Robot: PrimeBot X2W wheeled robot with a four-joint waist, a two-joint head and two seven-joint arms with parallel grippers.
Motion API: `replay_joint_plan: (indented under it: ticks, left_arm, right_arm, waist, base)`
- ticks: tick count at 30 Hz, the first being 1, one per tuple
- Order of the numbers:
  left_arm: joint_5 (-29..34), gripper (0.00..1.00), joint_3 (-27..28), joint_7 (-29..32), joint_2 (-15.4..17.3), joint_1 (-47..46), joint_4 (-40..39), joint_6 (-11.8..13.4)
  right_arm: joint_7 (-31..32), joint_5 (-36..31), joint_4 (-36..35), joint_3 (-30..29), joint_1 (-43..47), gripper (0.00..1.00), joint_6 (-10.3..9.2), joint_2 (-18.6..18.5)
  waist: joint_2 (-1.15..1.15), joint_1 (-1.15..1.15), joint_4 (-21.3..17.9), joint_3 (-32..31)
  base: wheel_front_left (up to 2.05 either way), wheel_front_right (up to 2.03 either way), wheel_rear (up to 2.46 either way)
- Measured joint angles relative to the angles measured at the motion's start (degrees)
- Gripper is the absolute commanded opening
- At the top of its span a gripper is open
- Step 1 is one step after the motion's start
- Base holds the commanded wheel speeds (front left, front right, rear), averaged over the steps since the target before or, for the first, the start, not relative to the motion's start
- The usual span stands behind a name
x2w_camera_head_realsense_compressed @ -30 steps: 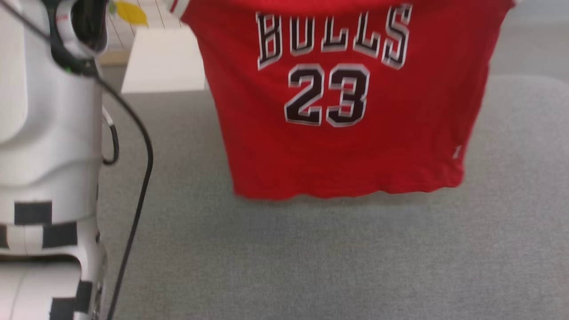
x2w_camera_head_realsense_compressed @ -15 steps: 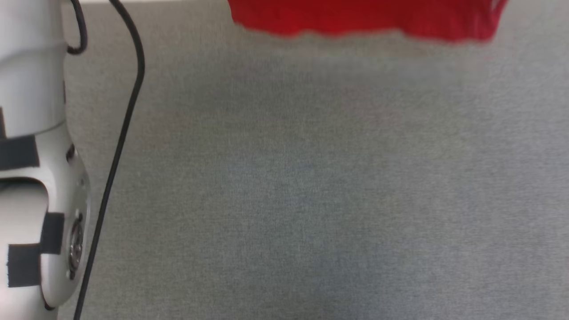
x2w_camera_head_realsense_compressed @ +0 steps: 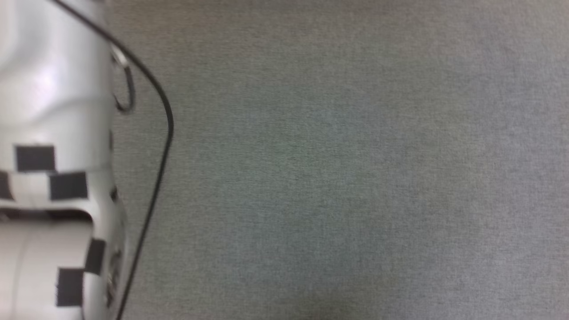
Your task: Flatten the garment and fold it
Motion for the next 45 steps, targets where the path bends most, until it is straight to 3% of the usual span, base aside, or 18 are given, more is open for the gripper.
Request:
replay_joint_plan:
  ticks: [8, 17, 25, 29, 33, 39, 45]
  left_arm:
    - [-5.72, 0.00, 0.76, -5.59, -1.72, 19.59, 0.05, -7.35]
    - [-12.45, 0.00, 1.49, -4.80, -3.26, 52.69, -8.33, -9.00]
    - [-16.26, 0.00, 3.38, 0.75, -3.59, 76.97, -18.02, -4.81]
    - [-16.05, 0.00, 3.50, 3.80, -2.53, 83.65, -21.50, -2.05]
    - [-11.58, 0.00, 1.07, 6.48, 0.80, 85.44, -24.04, 0.62]
    - [-3.63, 0.00, -4.00, 9.51, 4.70, 85.02, -22.97, 2.92]
    - [-1.07, 0.00, -6.41, 10.26, 4.44, 84.09, -23.51, 4.67]
  right_arm:
    - [-7.88, 8.46, -5.11, 2.48, 24.55, 0.00, 0.00, -3.43]
    - [-12.63, 12.12, -9.68, 0.19, 59.42, 0.00, 0.00, -3.49]
    - [-10.80, 6.36, -12.89, -6.80, 80.27, 0.00, 0.00, 1.31]
    - [-6.42, 2.25, -16.07, -10.80, 85.59, 0.00, 0.02, 3.53]
    - [0.74, -3.33, -20.81, -13.52, 89.01, 0.00, 0.02, 4.14]
    - [16.84, -12.96, -27.06, -8.08, 86.91, 0.00, 0.01, 3.43]
    - [27.95, -17.46, -23.52, 2.37, 79.14, 0.00, 0.01, 2.88]
  waist:
    - [0.00, -0.01, 2.23, -5.56]
    - [0.00, -0.02, 3.74, -16.28]
    - [0.00, -0.02, 3.92, -24.90]
    - [0.00, -0.03, 3.10, -27.46]
    - [0.00, -0.02, 1.88, -28.67]
    - [0.00, -0.02, 0.13, -28.78]
    - [0.00, -0.02, -0.81, -27.44]
  base:
    - [0.00, 0.00, 0.00]
    - [0.00, 0.00, 0.00]
    - [0.00, 0.00, 0.00]
    - [0.00, 0.00, 0.00]
    - [0.00, 0.00, 0.00]
    - [0.00, 0.00, 0.00]
    - [0.00, 0.00, 0.00]
